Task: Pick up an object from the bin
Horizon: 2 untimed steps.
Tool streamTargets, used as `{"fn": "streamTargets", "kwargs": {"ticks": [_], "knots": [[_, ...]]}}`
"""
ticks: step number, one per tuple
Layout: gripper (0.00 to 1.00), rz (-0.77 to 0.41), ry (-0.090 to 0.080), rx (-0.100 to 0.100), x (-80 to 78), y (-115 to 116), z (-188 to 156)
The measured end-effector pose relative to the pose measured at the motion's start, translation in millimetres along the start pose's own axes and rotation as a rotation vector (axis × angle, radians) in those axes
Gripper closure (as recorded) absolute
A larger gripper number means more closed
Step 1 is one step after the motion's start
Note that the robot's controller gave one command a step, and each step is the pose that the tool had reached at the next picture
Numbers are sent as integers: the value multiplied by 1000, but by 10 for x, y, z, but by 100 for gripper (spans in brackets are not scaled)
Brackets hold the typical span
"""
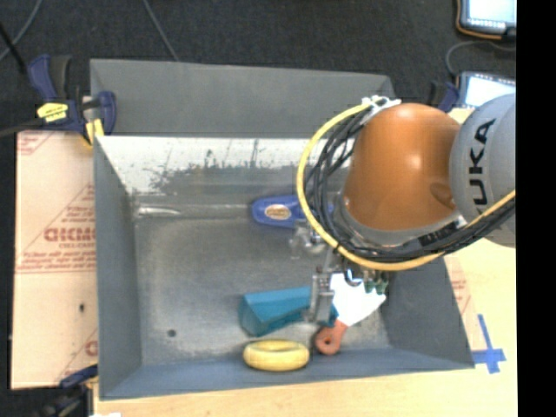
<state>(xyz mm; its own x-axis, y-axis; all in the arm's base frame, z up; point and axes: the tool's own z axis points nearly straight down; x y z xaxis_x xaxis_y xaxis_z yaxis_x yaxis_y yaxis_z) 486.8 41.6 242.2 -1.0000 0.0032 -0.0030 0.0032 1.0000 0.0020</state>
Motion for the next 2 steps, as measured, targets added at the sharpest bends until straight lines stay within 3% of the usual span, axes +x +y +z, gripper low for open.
{"fn": "streamTargets", "kwargs": {"ticks": [1,2], "knots": [[0,0,0,0,0,0,0],[0,-116,-9,2,-29,11,217]]}}
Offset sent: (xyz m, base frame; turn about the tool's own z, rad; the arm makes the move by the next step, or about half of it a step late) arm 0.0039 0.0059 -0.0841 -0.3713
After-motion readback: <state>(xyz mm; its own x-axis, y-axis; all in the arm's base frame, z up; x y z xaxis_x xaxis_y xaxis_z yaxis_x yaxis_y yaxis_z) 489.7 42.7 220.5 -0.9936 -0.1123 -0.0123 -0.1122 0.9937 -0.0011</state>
